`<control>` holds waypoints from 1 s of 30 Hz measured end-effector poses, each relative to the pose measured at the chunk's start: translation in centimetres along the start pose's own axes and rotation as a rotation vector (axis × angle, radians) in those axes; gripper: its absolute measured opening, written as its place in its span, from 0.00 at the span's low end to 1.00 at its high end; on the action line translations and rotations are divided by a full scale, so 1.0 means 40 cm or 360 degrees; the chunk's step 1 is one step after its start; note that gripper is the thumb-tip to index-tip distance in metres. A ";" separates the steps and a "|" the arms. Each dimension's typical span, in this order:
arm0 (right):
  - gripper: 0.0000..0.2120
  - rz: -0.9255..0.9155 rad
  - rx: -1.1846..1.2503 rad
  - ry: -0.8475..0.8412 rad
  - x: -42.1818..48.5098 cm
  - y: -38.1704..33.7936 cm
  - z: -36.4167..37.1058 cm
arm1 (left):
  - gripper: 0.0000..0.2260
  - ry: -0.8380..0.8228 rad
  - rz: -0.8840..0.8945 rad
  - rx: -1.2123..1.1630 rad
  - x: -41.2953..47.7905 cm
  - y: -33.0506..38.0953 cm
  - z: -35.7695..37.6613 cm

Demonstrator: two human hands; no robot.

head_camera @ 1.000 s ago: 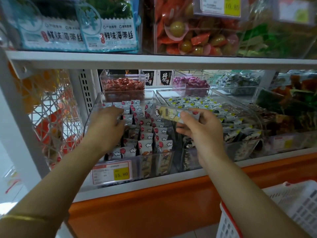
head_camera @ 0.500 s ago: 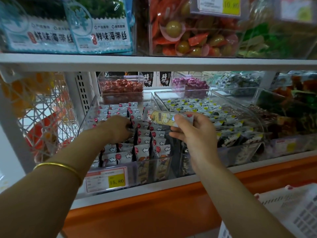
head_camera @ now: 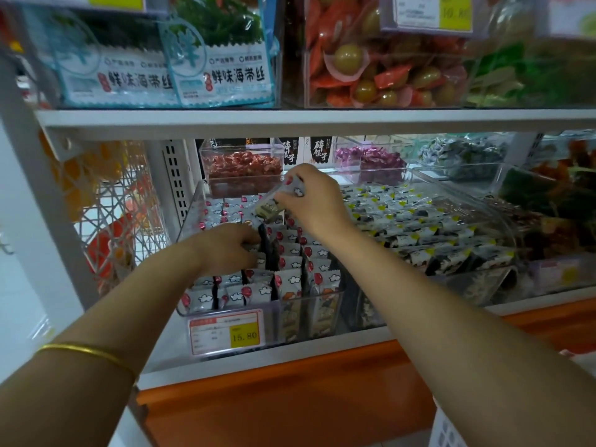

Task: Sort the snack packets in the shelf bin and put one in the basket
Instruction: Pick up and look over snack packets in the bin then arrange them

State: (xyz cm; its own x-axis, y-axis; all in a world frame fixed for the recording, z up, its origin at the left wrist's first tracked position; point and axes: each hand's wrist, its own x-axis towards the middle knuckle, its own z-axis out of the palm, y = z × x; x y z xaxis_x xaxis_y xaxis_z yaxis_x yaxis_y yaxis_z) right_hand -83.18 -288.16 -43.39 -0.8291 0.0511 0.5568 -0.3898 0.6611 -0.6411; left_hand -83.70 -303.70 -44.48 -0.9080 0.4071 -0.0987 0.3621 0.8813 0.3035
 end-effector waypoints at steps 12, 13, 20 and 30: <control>0.17 -0.0144 -0.0657 -0.0778 0.076 0.033 0.127 | 0.13 0.0335 0.0064 -0.0147 -0.054 0.003 0.054; 0.18 -0.0135 -0.0643 -0.0782 0.082 0.032 0.127 | 0.14 0.0348 0.0065 -0.0056 -0.053 0.001 0.063; 0.11 -0.0126 -0.0613 -0.0942 0.105 0.035 0.138 | 0.19 0.0424 -0.0014 0.0132 -0.044 0.003 0.088; 0.07 -0.0114 -0.0600 -0.0957 0.106 0.059 0.147 | 0.21 0.0486 -0.0018 0.0077 -0.027 -0.006 0.109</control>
State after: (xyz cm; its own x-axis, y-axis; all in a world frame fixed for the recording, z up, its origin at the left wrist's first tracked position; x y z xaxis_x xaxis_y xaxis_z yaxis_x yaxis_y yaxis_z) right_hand -89.98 -290.77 -45.64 -0.9264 -0.3521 0.1335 -0.3766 0.8669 -0.3266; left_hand -81.87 -303.31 -48.57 -0.9306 0.3129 0.1900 0.3548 0.8987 0.2580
